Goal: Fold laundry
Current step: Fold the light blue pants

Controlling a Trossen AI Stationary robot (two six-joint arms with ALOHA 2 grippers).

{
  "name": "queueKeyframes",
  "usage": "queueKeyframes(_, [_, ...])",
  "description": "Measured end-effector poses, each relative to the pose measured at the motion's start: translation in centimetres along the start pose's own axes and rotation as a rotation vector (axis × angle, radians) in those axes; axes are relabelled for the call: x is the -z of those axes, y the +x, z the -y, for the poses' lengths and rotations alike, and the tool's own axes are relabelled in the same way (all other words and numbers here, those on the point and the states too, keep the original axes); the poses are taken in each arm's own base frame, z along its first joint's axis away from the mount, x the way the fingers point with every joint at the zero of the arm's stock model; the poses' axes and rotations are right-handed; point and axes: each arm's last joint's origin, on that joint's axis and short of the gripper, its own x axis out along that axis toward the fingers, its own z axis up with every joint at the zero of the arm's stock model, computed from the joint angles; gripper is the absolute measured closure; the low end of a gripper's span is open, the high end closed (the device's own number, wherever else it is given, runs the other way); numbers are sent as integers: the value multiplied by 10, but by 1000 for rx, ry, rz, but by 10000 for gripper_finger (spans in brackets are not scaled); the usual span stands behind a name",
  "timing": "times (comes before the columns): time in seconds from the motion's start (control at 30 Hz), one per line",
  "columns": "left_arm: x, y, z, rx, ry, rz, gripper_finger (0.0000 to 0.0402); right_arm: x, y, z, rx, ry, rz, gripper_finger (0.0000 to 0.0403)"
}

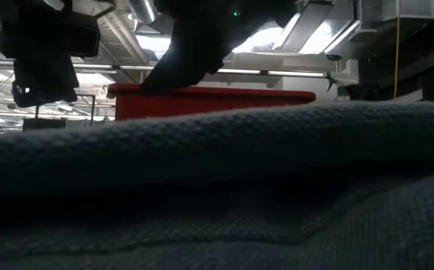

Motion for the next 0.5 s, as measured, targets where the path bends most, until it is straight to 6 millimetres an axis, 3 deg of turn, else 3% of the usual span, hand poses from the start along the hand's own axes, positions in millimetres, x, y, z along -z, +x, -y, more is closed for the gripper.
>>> queueKeyframes(0.27, [18,29,10,1,58,-23,328,1,-1,15,89,18,-1,281])
queueKeyframes(0.5, [10,30,1,-51,-46,-47,350,1,-1,12,30,22,8,281])
